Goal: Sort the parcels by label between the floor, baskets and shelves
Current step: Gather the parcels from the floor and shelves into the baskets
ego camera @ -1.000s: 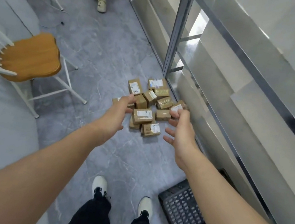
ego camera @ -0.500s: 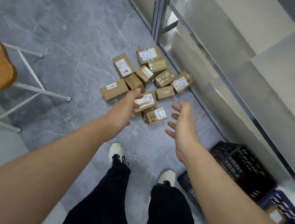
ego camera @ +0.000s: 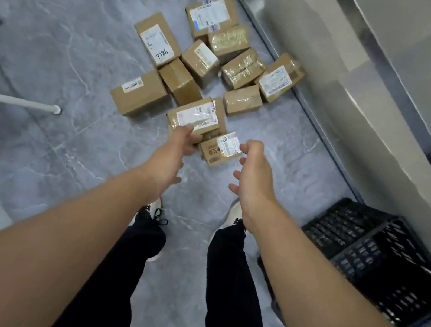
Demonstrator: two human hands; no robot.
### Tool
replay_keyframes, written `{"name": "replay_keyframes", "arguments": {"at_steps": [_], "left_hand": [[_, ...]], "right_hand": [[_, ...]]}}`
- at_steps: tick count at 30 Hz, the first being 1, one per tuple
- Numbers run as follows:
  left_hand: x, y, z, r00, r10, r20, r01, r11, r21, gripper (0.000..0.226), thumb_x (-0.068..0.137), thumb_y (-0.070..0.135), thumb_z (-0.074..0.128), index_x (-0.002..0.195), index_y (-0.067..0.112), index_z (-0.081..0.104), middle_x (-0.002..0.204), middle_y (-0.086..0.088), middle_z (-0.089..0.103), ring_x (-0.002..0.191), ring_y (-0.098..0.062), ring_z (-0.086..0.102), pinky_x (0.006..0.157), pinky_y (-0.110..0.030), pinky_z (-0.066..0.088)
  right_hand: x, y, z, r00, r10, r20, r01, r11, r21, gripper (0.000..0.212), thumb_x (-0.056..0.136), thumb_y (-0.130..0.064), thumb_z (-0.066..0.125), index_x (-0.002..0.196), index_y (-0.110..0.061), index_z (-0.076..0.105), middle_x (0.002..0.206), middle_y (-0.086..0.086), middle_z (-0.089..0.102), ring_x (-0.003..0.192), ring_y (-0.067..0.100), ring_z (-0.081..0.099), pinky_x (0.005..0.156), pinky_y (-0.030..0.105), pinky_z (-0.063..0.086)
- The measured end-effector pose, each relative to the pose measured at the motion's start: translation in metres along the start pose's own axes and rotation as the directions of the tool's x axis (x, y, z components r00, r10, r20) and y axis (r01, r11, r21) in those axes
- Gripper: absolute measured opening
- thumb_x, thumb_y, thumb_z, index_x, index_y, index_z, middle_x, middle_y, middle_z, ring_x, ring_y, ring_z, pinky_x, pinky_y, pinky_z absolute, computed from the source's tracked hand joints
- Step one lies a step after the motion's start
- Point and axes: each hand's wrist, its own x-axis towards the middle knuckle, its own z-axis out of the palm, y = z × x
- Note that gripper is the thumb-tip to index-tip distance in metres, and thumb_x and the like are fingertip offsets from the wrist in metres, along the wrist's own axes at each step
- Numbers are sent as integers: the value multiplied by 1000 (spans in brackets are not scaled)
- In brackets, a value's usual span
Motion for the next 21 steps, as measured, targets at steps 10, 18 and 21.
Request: {"name": "replay_keyframes", "arguments": {"at_steps": [10,18,21], "left_hand": [[178,-35,49,998,64,-8,-63,996,67,53,107,51,28,127,22,67,101,14,63,88,1,54,76,-21,37],[270,-45,56,984,114,136,-146,955,256,57,102,59,27,137,28,60,136,13,62,117,-9,56,102,-38,37],[295,-50,59,980,134,148,-177,928,329,56,102,58,28,131,26,64,127,11,65,99,-6,57,87,-35,37]], "right_hand": [[158,87,39,982,188,1,-187,977,100,32,109,-57,36,93,-37,54,109,-8,58,124,29,60,116,56,48],[231,126,76,957,287,28,-281,904,324,25,114,-47,35,108,-34,56,103,-14,53,124,23,57,120,52,45],[255,130,82,963,271,4,-250,883,398,34,116,-43,30,96,-40,57,91,-18,60,97,7,59,102,37,49]]}}
